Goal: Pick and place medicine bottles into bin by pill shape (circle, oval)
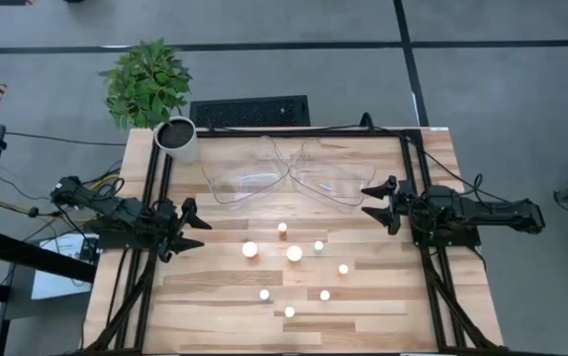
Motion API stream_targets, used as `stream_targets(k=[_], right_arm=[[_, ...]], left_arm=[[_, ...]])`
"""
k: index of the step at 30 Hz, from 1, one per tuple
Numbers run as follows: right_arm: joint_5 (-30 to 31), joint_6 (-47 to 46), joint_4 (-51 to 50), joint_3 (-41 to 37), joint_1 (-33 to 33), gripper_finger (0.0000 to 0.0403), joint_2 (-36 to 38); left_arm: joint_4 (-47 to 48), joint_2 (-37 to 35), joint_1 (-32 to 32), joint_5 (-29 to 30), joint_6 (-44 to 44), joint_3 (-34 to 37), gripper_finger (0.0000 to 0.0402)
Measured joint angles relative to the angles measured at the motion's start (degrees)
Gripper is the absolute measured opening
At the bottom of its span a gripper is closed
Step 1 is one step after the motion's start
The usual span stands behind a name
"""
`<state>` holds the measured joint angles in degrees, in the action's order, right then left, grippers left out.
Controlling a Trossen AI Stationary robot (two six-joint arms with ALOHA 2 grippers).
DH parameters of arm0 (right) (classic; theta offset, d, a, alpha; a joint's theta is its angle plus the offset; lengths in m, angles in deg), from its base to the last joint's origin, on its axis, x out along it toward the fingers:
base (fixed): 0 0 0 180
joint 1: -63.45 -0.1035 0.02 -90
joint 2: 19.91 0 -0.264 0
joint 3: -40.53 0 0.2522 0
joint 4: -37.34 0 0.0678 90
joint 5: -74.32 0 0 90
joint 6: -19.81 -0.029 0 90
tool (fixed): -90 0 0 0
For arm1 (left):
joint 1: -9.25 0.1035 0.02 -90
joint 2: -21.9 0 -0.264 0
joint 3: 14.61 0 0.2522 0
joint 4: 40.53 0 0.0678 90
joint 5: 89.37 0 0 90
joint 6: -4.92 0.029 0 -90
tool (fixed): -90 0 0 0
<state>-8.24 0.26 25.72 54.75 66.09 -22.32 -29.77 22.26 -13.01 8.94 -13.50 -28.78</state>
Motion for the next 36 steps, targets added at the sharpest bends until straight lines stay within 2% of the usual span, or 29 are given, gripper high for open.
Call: stream_targets(k=[6,11,17,23,25,28,33,36], right_arm=[[0.00,0.00,0.00,0.00,0.00,0.0333,0.01],[-0.02,0.00,-0.02,0.00,0.00,0.0333,0.02],[-0.01,0.00,-0.02,0.01,0.02,0.0333,0.00],[0.00,0.00,-0.02,0.02,0.00,0.0333,0.01],[0.00,-0.01,-0.01,0.00,0.00,0.0333,0.02],[-0.01,0.00,-0.02,0.00,0.01,0.0333,0.02],[0.00,0.00,-0.02,0.01,0.02,0.0333,0.02],[-0.01,-0.06,0.01,0.00,0.02,0.0333,0.02]], left_arm=[[-0.27,0.02,0.01,0.09,0.25,0.00,0.0247],[-0.44,0.02,0.02,2.68,1.21,0.01,0.0247],[-0.70,0.02,0.00,4.03,-7.13,0.01,0.0247],[-4.15,0.00,0.01,5.65,-21.37,0.02,0.0247],[-3.87,0.00,0.00,9.12,-21.67,0.02,0.0247],[-3.46,0.02,0.00,18.11,-21.92,0.02,0.0247],[-7.65,0.02,0.01,31.41,-29.31,0.02,0.0247],[-12.72,0.02,0.02,33.33,-31.94,0.02,0.0247]])
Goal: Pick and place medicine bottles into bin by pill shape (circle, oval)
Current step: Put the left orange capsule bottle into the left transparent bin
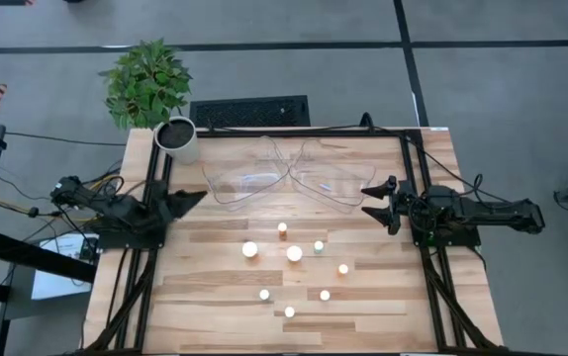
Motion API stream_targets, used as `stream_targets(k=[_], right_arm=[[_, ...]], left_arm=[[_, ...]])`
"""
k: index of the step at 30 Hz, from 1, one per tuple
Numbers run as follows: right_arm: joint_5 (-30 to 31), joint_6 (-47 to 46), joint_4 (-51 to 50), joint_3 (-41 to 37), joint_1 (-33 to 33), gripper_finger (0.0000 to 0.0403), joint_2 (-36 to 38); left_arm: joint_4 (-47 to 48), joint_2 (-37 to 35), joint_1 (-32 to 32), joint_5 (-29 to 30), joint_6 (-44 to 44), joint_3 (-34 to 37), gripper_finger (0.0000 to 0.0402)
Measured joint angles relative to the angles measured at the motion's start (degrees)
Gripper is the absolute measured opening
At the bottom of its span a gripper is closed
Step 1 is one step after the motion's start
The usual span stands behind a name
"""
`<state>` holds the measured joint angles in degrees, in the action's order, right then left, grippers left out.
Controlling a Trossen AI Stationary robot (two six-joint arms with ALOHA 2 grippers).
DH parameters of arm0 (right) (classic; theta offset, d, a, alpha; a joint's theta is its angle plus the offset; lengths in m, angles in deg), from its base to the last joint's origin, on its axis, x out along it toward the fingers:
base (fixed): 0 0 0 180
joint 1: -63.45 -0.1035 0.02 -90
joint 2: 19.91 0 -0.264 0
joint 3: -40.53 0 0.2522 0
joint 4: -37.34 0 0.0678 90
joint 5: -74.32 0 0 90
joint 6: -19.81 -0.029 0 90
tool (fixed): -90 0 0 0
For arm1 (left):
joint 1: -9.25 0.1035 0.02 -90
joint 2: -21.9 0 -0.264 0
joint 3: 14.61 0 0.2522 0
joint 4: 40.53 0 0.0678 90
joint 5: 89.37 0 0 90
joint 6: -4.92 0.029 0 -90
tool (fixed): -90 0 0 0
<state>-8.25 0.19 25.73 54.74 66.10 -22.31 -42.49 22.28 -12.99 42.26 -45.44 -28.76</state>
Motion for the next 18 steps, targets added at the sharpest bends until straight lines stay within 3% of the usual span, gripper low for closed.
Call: stream_targets(k=[4,8,12,15,18], right_arm=[[0.01,-0.93,1.09,0.00,0.00,0.0333,0.00],[0.01,-9.50,1.97,0.02,-0.02,0.0333,0.00],[-0.01,-21.71,2.62,0.02,-0.04,0.0333,-0.01],[0.38,-25.78,3.79,0.02,0.01,0.0333,-0.02],[0.68,-28.14,8.34,0.07,0.16,0.0333,-0.02]], left_arm=[[-7.95,0.05,0.00,-3.59,-0.36,-0.84,0.0247],[-12.86,2.78,-0.02,-4.94,4.49,-6.05,0.0247],[-12.31,9.03,0.00,-4.30,12.73,-13.95,0.0247],[-11.53,15.08,0.00,-6.00,17.50,-21.11,0.0247],[-2.39,22.17,0.00,-7.33,18.49,-29.30,0.0252]])
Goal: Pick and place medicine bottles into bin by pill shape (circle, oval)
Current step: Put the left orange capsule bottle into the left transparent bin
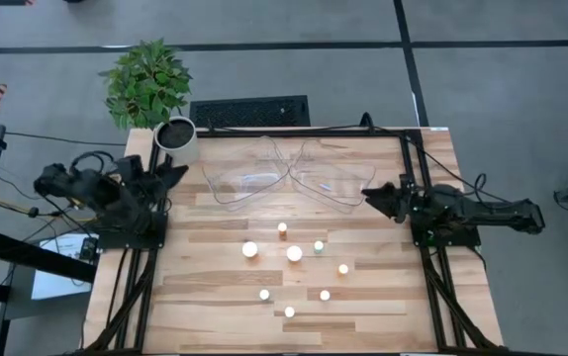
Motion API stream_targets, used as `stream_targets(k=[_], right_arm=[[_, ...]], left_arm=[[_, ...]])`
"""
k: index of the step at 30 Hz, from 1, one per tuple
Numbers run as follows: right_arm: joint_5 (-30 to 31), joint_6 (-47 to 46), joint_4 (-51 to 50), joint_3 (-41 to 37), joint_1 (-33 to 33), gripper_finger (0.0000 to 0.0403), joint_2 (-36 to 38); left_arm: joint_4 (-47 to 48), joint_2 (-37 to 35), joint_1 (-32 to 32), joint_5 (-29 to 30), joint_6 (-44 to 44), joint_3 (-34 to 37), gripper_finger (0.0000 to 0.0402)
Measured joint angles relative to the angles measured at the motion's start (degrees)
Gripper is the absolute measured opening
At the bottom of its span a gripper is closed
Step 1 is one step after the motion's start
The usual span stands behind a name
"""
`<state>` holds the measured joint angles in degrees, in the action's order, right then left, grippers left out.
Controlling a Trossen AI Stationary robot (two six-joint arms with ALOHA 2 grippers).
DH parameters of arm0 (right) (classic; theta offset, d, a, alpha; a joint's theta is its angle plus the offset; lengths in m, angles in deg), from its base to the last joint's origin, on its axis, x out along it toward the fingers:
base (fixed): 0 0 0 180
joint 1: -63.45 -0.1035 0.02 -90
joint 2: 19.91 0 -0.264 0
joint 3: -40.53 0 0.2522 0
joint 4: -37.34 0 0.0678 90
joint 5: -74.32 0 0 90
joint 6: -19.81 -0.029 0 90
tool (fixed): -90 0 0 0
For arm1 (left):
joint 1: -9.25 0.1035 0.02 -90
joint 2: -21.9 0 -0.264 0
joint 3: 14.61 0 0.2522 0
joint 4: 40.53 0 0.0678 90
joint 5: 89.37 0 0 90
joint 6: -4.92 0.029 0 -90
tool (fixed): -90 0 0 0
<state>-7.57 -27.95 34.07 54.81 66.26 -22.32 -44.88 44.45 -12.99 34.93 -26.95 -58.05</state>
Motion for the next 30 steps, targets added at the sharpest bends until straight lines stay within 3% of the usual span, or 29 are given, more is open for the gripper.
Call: stream_targets(k=[3,7,11,17,24,30], right_arm=[[0.45,-1.33,2.22,1.91,0.04,0.0333,-0.03],[1.01,4.62,1.00,7.58,0.05,0.0333,-0.25],[1.19,10.90,-3.09,12.99,0.06,0.0333,-2.24],[1.17,12.27,-5.48,16.56,0.06,0.0333,-4.92],[1.13,12.25,-7.70,16.61,0.06,0.0333,-5.23],[1.06,11.81,-7.64,16.61,0.06,0.0333,-5.23]], left_arm=[[16.00,7.30,0.00,0.00,-1.84,-8.90,0.0272],[37.79,18.04,0.00,-1.20,-7.60,-19.12,0.0312],[49.79,29.14,0.00,-5.21,-9.29,-24.41,0.0338],[52.22,43.90,0.07,-13.19,-5.82,-24.88,0.0334],[47.72,59.03,0.31,-14.32,5.34,-24.88,0.0325],[44.24,64.44,0.59,-14.38,7.97,-24.93,0.0324]])
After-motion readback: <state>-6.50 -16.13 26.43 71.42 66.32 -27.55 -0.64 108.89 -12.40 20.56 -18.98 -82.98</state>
